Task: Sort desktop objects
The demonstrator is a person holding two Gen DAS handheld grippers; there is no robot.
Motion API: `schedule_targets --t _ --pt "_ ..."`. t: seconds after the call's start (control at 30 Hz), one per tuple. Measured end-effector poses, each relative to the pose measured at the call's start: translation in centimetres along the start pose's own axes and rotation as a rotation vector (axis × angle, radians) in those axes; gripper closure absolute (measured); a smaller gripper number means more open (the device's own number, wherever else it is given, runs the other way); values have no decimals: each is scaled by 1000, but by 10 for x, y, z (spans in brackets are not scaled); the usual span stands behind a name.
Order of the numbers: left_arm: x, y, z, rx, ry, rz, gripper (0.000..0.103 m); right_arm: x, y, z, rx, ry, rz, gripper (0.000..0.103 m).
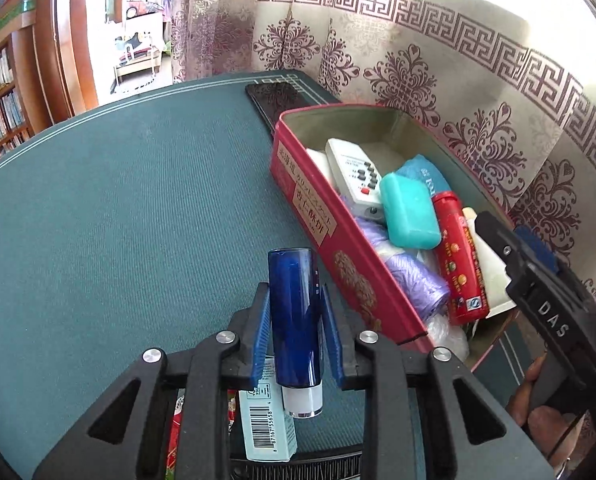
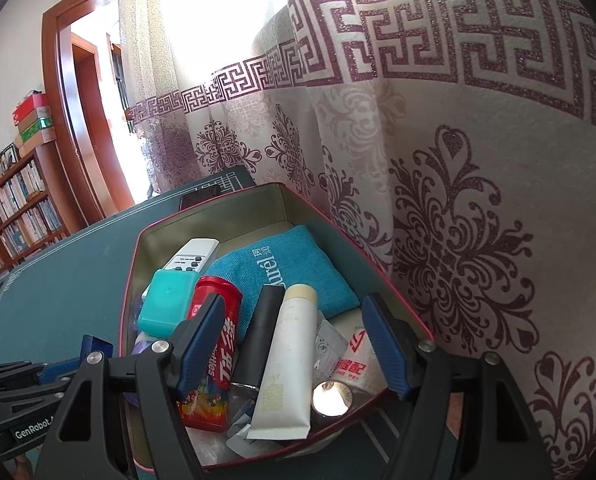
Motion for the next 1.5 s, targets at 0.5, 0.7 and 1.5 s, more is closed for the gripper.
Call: schedule_targets --t 0.5,0.7,1.5 --pt "27 60 23 106 -17 27 79 0 0 -1 5 1 -4 28" --pt "40 84 21 124 -57 24 79 0 0 0 12 -5 -5 28" --pt "34 70 -8 72 8 -10 56 -1 1 2 42 -1 -8 24"
Point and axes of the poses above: each gripper's, at about its wrist camera, not at the fingertips, and z roughly against the way its jaws point, x to its right, y to its top, the point moved 3 cm from there along -z, roughly the way its jaws point, and after that the axes turned 11 degrees about y, right-handed, at the moved point
